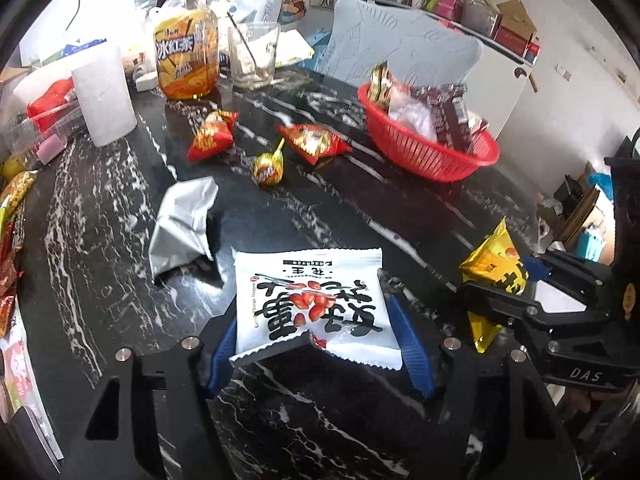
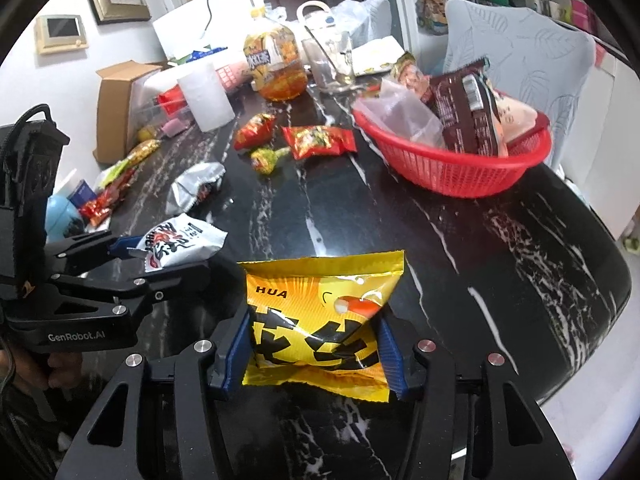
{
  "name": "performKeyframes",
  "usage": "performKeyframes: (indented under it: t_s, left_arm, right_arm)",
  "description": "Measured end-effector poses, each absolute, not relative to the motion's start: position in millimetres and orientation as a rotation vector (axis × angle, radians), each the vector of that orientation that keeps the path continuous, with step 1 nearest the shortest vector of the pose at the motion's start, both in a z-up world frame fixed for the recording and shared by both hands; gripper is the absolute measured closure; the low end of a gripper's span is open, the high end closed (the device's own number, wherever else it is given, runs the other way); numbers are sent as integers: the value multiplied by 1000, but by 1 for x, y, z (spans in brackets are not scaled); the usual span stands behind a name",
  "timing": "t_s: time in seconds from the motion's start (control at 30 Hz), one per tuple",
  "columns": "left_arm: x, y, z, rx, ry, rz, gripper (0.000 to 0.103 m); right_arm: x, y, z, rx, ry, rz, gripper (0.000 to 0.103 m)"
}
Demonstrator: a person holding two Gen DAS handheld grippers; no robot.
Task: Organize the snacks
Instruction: 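Lift both held packs and carry them over the red mesh basket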
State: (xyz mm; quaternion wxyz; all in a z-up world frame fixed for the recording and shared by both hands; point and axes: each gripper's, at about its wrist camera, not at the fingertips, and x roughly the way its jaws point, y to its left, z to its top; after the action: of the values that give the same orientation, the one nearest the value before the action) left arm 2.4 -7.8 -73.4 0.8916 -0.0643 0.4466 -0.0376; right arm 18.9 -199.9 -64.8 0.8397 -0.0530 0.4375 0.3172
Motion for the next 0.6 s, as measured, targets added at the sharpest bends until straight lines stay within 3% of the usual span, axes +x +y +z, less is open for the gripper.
performKeyframes:
  t_s: [0.6]
  left_arm:
    - [37, -35, 10, -54, 728, -178, 35]
  right_arm:
    - [29, -210, -3, -94, 805, 673, 49]
